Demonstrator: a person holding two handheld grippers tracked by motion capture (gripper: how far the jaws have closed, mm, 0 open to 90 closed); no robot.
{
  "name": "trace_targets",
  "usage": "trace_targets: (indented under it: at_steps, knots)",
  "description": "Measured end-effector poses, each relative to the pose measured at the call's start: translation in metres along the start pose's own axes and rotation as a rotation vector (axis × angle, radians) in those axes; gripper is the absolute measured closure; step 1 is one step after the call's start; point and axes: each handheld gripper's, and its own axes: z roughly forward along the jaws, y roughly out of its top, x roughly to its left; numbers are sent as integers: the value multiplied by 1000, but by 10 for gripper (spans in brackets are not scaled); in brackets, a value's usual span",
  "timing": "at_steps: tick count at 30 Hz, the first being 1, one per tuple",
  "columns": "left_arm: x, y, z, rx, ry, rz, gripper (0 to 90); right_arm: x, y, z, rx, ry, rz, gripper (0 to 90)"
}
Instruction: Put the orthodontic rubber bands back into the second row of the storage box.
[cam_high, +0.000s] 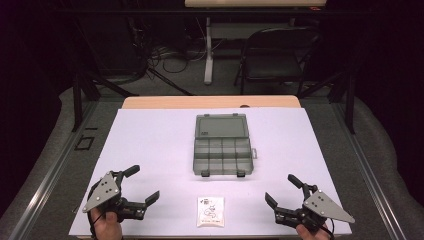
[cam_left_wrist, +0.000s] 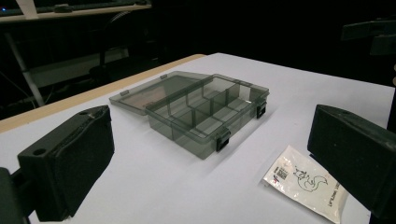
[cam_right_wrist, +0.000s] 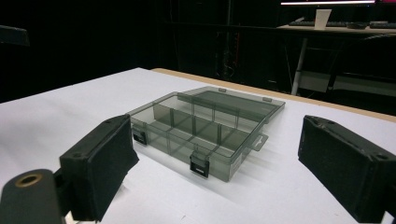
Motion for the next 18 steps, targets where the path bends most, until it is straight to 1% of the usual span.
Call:
trace_targets:
  at_steps: [11, 13, 15, 18]
  knots:
    - [0, 0, -1, 17, 12, -5, 6, 1, 0, 2, 5, 14, -11, 99]
    - [0, 0, -1, 15, 12, -20, 6, 3, 0, 3, -1, 14, -10, 99]
    - [1, -1, -1, 15, 13, -30, 6, 4, 1, 3, 2, 16, -22, 99]
    - [1, -1, 0, 19, 16, -35, 6, 4, 1, 2, 5, 20, -24, 99]
